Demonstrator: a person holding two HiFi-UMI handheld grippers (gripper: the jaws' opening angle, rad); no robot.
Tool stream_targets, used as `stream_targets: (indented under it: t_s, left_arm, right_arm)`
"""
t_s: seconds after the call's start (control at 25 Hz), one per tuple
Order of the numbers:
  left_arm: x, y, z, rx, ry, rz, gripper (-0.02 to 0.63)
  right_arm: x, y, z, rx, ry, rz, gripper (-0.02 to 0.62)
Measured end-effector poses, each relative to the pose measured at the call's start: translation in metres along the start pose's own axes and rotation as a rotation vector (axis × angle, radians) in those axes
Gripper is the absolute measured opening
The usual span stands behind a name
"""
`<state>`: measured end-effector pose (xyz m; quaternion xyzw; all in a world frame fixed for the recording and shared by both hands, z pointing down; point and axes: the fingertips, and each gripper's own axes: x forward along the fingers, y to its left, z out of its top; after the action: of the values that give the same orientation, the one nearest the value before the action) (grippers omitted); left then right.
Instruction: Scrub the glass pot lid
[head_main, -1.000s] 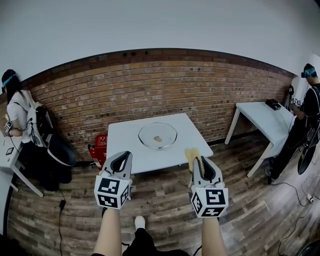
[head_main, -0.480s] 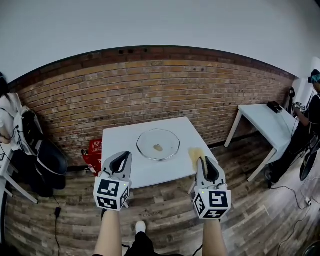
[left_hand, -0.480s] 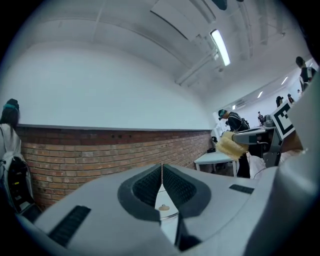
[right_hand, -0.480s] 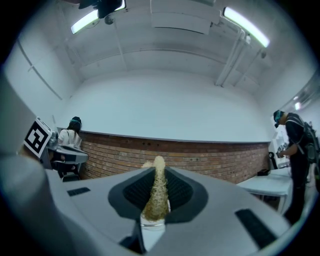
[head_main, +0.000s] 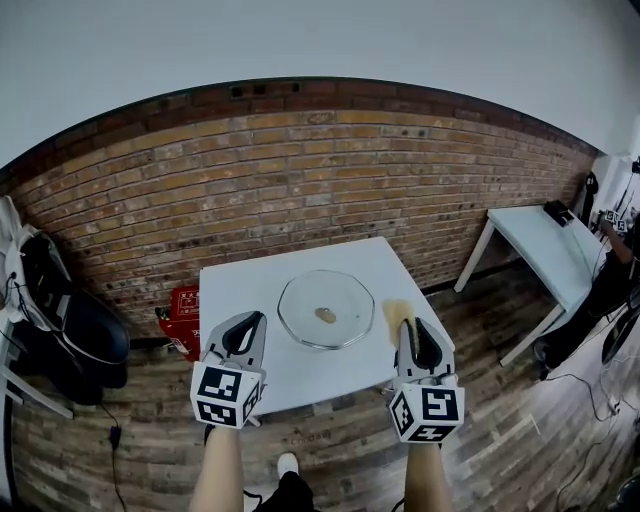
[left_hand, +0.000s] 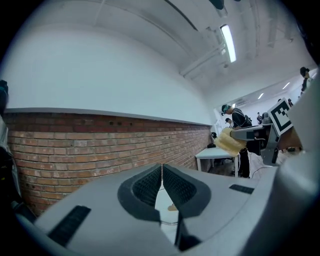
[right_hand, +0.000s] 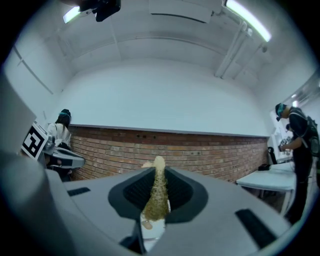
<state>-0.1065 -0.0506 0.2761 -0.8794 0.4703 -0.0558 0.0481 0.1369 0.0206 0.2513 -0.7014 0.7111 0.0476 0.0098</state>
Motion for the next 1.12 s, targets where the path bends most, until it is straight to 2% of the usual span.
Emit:
stream_targets:
  t_s: [0.32,0.56,0.8,1.12]
  left_arm:
    - [0.07,0.073,-0.01,-0.009,0.016,-0.032,0.017]
    - [0.101,0.103,-0.01,-0.029,-0.006,-0.047,0.017]
    - [0.113,0.11,-0.004,-0.042,-0.028,-0.059,0.017]
    - [0.124,0.1,0.001,-0.035,-0.021,-0.064,0.017]
  right_arm:
    - [0.093,0.022,-0.005,-0.002,0.003,-0.036,0.058]
    - [0.127,0.028,-0.005,-0.013,0.003,-0.059,0.058]
    - [0.137,0.027,-0.001,-0.029,0.004,-0.071,0.058]
    - [0.138,0.012,0.002,-0.03,-0.001,-0.068,0.058]
